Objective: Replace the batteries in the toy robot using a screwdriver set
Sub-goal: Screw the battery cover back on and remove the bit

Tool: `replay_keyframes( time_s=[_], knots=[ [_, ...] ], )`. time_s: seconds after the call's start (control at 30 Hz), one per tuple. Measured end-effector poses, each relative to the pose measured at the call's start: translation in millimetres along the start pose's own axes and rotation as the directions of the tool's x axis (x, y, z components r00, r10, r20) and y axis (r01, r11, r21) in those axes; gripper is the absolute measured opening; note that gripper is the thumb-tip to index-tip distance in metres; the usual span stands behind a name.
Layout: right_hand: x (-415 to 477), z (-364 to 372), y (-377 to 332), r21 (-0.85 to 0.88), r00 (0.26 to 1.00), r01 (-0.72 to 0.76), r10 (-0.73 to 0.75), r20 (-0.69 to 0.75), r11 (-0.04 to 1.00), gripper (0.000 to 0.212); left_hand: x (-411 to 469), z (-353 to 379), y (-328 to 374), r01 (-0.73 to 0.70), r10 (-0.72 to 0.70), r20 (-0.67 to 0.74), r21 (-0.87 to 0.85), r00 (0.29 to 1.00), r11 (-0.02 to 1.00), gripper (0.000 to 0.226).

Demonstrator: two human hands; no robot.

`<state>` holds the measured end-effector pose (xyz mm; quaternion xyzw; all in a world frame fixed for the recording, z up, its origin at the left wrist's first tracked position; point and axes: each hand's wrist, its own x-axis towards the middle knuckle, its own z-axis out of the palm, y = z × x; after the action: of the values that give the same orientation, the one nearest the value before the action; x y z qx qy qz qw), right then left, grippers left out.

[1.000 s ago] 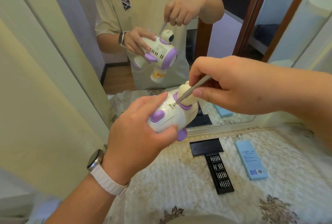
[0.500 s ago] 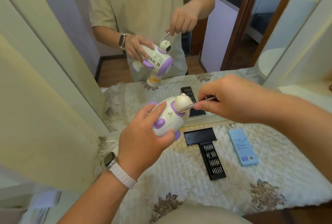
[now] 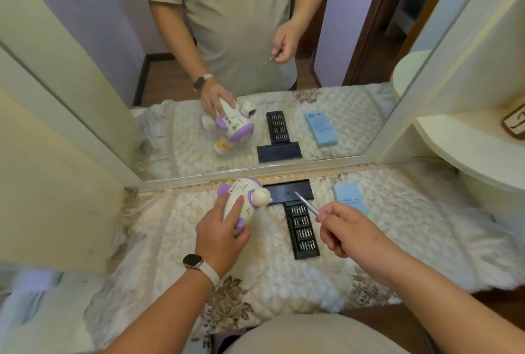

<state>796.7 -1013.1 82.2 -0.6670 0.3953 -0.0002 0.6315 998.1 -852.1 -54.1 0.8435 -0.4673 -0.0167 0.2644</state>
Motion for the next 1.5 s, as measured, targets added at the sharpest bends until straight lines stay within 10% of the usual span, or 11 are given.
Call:
replay_keyframes(
  time_s=[0.7, 0.93, 1.17, 1.37, 1.5],
  knots=[
    [19, -55, 68, 0.178, 0.977, -0.210, 0.200, 0.069, 0.961, 0.016, -35, 51, 17, 0.373, -0.378, -0.014, 0.207, 0.926, 0.905, 0.073],
    [36, -47, 62, 0.155, 0.972, -0.177, 0.148, 0.183, 0.972, 0.015, -52, 37, 45, 0.601, -0.609, -0.019, 0.191, 0.793, 0.776, 0.072],
    [46, -45, 50, 0.153, 0.961, -0.139, 0.096, 0.259, 0.979, 0.017, -58, 15, 85, 0.673, -0.672, -0.086, -0.027, 0.735, 0.740, 0.041],
    [49, -45, 30, 0.163, 0.949, -0.059, 0.004, 0.316, 0.985, 0.016, -26, -6, 140, 0.466, -0.456, 0.099, -0.181, 0.885, 0.866, 0.030],
    [50, -41, 21, 0.184, 0.942, 0.006, -0.067, 0.329, 0.983, 0.017, 10, -18, 178, 0.551, -0.523, 0.245, -0.601, 0.816, 0.579, 0.012]
  ],
)
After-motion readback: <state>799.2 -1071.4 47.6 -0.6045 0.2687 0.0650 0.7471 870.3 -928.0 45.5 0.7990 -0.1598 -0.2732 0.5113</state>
